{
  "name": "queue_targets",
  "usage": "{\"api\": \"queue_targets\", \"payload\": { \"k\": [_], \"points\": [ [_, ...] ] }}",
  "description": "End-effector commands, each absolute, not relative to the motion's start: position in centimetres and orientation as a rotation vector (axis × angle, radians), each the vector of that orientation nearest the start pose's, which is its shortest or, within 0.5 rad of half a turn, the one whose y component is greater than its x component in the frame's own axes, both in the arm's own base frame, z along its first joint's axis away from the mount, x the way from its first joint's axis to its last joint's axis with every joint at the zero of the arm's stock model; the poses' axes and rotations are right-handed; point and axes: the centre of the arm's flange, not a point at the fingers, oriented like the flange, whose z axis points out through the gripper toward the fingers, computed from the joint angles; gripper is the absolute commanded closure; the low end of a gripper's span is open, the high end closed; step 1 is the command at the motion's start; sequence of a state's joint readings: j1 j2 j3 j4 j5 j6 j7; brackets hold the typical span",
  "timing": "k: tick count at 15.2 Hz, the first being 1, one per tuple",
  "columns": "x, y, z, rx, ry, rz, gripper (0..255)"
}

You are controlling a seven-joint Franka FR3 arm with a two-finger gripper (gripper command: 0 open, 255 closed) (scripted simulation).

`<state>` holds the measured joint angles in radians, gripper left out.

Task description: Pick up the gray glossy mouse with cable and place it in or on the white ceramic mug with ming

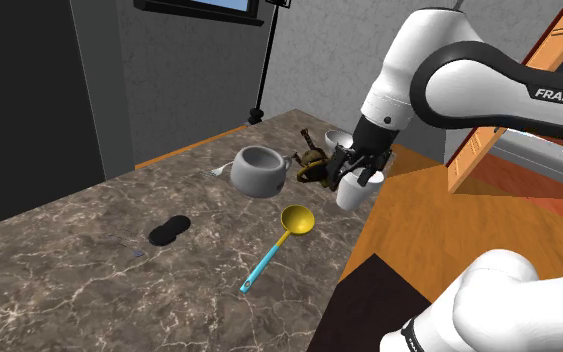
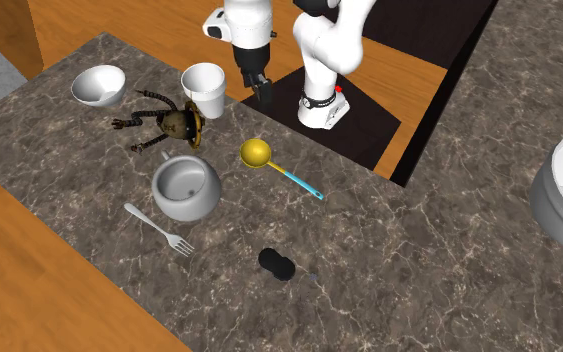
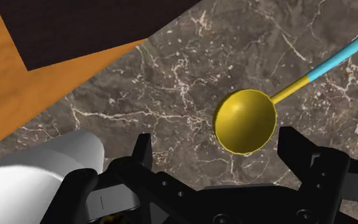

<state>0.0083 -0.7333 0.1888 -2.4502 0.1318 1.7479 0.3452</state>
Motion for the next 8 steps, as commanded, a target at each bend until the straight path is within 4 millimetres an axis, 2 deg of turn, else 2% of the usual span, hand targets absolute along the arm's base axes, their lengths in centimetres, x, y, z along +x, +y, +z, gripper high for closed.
{"api": "queue_targets", "payload": {
  "k": [1,8],
  "points": [
    [33.2,11.3,53.0,-3.104,0.403,-0.034,0],
    [35.6,19.8,50.2,-3.067,0.606,-0.036,0]
  ]
}}
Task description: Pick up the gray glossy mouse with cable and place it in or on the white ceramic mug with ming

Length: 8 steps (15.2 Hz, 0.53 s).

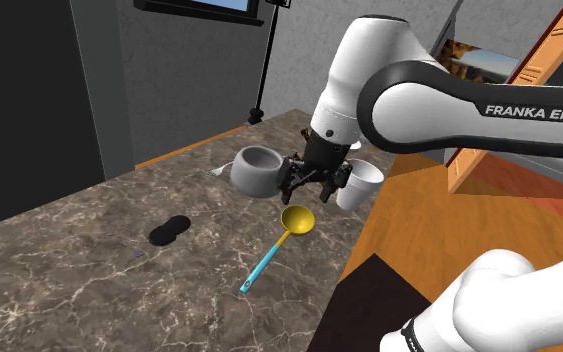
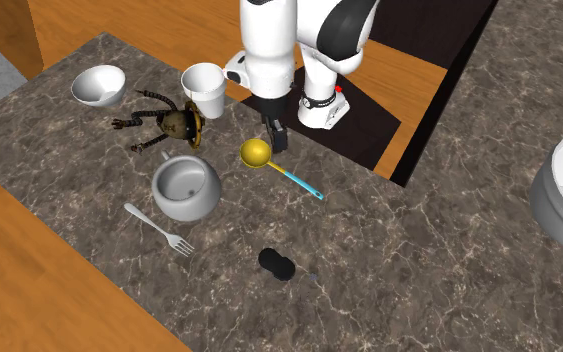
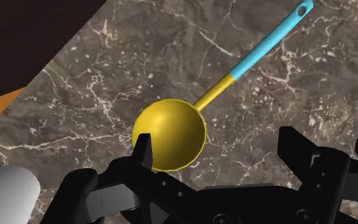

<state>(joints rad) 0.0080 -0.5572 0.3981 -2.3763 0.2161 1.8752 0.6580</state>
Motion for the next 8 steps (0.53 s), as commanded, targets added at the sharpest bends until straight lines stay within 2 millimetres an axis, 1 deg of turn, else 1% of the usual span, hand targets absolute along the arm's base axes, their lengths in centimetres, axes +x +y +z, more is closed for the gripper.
{"api": "queue_targets", "payload": {
  "k": [1,8],
  "points": [
    [36.0,20.9,49.8,-3.061,0.635,-0.036,0],
    [39.7,28.9,47.0,-3.009,0.835,-0.037,0]
  ]
}}
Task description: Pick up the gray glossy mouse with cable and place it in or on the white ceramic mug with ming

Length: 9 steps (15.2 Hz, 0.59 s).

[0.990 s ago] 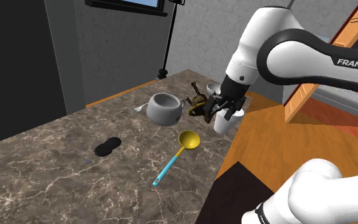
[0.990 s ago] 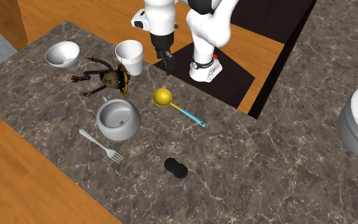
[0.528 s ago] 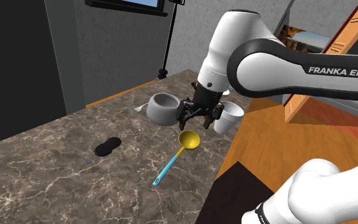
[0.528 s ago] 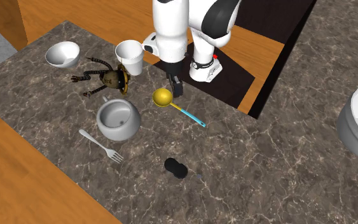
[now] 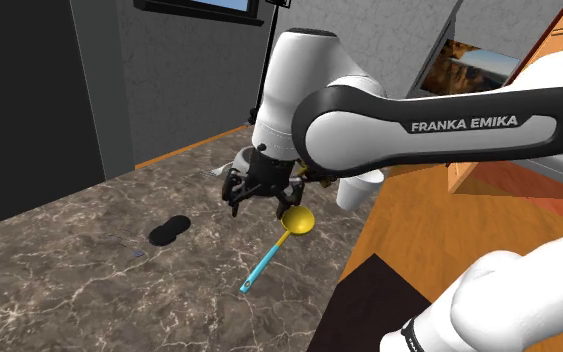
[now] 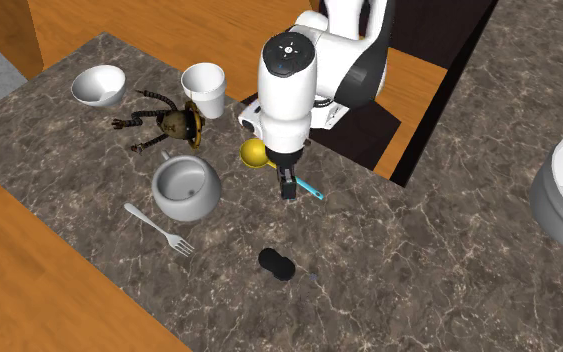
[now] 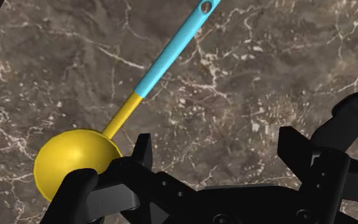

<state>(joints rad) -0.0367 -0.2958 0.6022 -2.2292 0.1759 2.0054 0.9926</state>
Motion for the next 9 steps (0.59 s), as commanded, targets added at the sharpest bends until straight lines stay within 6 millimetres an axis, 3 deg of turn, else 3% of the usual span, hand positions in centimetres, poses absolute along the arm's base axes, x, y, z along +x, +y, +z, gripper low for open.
{"api": "queue_targets", "payload": {
  "k": [1,9],
  "points": [
    [40.3,30.0,46.6,-3.001,0.863,-0.038,0],
    [45.9,38.3,43.4,-2.924,1.086,-0.039,0]
  ]
}}
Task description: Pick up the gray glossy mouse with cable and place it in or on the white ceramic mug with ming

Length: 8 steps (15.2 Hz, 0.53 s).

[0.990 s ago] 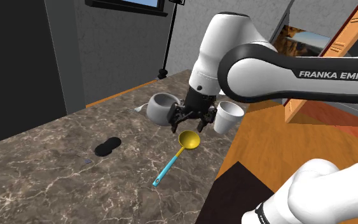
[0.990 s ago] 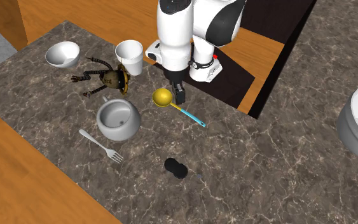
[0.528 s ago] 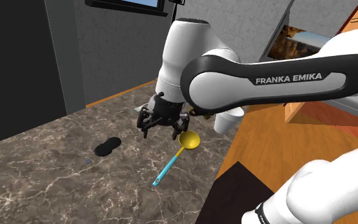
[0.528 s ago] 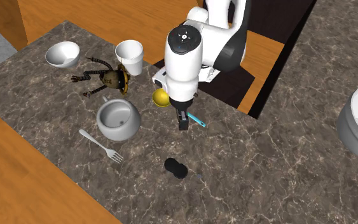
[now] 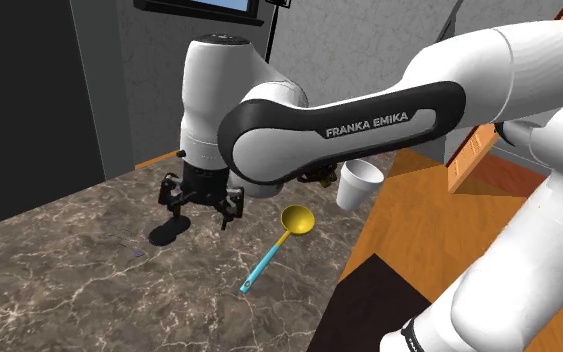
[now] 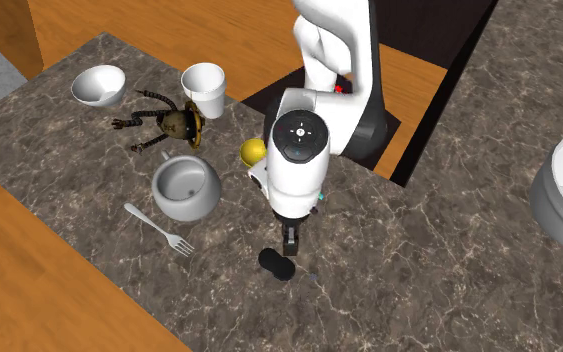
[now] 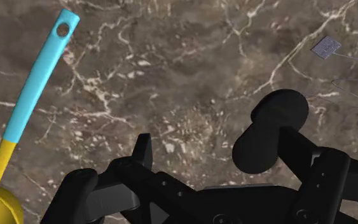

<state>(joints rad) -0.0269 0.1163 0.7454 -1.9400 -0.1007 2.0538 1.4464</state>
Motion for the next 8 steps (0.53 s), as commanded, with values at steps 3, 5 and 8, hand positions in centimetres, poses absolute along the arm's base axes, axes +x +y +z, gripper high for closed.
{"api": "queue_targets", "payload": {
  "k": [3,5,8],
  "points": [
    [48.3,41.2,42.3,-2.891,1.167,-0.039,0],
    [49.8,42.9,41.6,-2.87,1.216,-0.039,0],
    [49.9,42.9,40.0,-2.87,1.216,-0.039,0]
  ]
}}
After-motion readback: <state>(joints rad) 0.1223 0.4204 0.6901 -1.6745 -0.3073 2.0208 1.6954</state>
